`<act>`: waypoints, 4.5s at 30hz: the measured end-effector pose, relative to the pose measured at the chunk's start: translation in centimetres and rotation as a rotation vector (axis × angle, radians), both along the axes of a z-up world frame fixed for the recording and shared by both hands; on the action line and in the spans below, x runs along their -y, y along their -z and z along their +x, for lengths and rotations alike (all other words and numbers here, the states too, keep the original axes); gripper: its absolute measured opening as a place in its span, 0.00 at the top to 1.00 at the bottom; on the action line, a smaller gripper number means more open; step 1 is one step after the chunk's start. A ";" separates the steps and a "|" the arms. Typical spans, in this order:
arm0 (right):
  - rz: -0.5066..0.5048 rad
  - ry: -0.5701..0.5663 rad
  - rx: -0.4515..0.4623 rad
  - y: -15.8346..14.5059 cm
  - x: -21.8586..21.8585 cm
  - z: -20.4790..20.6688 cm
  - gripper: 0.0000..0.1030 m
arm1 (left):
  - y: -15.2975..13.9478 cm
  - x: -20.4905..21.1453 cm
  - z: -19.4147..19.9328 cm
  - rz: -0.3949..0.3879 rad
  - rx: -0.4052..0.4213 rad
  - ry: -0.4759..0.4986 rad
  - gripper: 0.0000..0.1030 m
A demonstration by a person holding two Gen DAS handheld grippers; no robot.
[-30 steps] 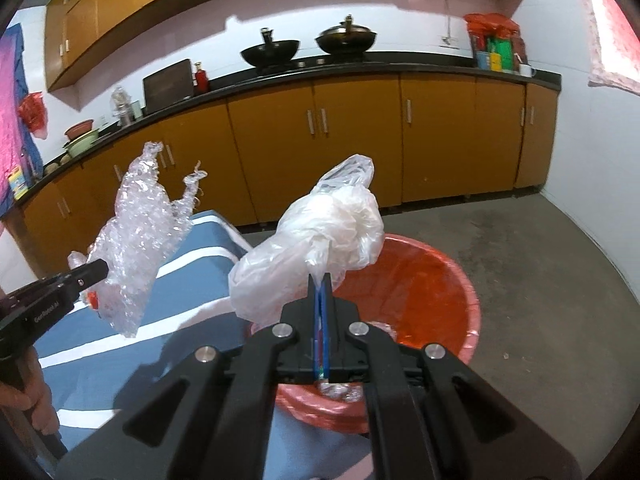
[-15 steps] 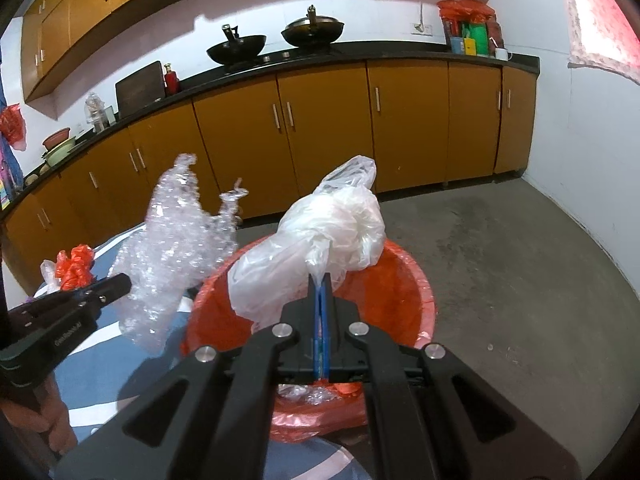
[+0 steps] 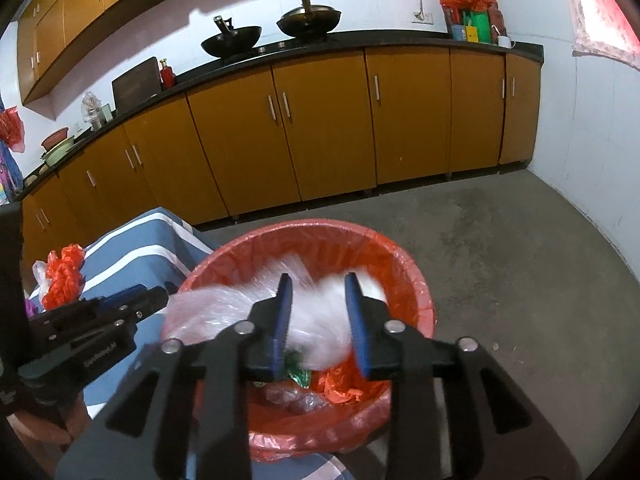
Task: Collect trash
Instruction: 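Carry both bags over the red wastebasket and open both tools to drop them, then return to the table and grasp a twisted red bag with the right tool, then grasp the magenta bag with the left tool while the right tool holds the red bag, then carry both bags over the red wastebasket and open both tools to drop them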
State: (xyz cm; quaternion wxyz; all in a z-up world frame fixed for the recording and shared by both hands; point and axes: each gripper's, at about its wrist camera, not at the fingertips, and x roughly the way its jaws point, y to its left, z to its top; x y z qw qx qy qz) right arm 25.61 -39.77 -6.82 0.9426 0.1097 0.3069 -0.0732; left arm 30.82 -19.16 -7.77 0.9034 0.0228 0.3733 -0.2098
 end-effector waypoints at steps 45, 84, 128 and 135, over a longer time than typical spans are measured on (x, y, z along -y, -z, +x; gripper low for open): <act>0.017 -0.548 -0.081 1.2 -40.3 11.5 0.68 | 1.5 -44.4 -7.1 0.080 0.101 -0.757 0.54; -0.011 -0.434 -0.138 4.3 -35.6 11.1 0.92 | 3.4 -49.6 -0.9 -0.039 -0.037 -0.728 0.54; -0.001 -0.372 0.040 -5.2 -25.3 0.8 0.92 | -6.4 -32.2 -5.1 -0.071 0.144 -0.423 0.86; -0.007 -0.295 0.063 -6.4 -20.8 -1.1 0.92 | -7.3 -27.2 -5.2 -0.078 0.159 -0.342 0.86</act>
